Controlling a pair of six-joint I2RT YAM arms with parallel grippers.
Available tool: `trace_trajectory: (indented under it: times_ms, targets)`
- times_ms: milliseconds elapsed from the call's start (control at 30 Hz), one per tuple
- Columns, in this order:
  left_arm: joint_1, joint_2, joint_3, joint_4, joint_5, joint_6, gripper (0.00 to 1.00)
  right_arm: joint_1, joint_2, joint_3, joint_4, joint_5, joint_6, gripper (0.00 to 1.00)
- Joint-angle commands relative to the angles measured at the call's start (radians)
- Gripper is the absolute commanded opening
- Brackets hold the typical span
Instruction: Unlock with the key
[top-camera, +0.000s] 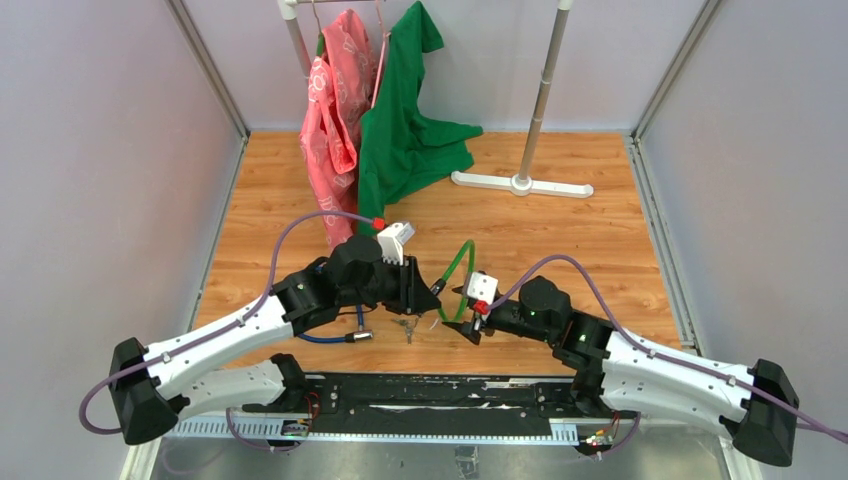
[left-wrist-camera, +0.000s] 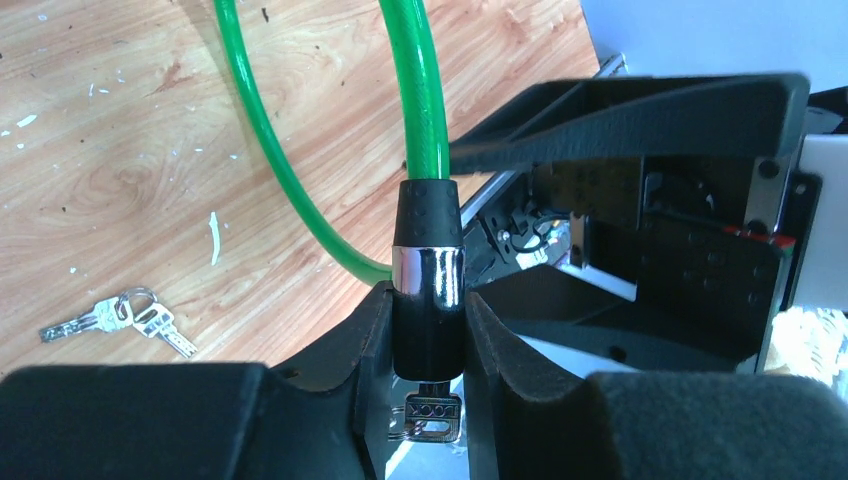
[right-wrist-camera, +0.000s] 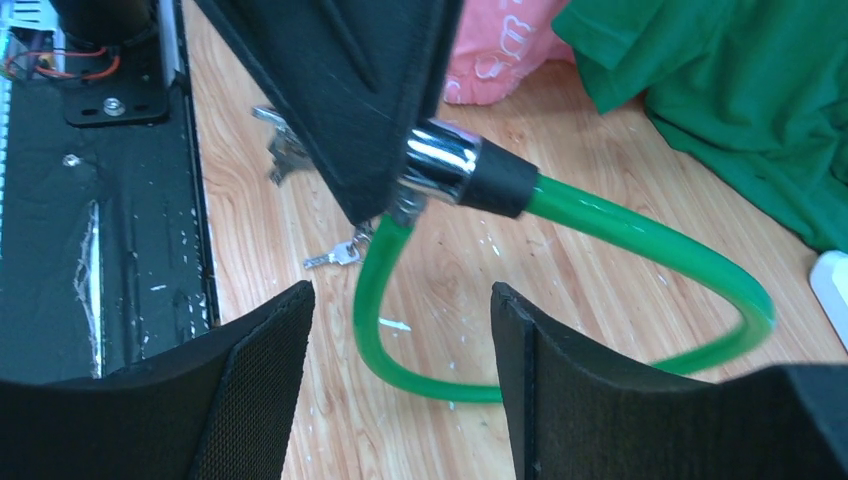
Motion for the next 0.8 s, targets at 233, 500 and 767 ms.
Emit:
trace_trajectory:
  times_ms: [233,500,767]
  targets:
    - [0.007,0.019,0.038,0.081,0.015,-0.016,0.00,0.084,0.114,-0.017,0.192,0.135,0.078,0.55]
    - [0.007,0.017,0.036,0.098,0.011,-0.019,0.00,0.106,0.144,-0.041,0.233,0.169,0.114,0.20]
    - [0.006,0.008,0.041,0.102,-0.013,-0.015,0.00,0.111,0.140,-0.023,0.158,0.250,0.137,0.00]
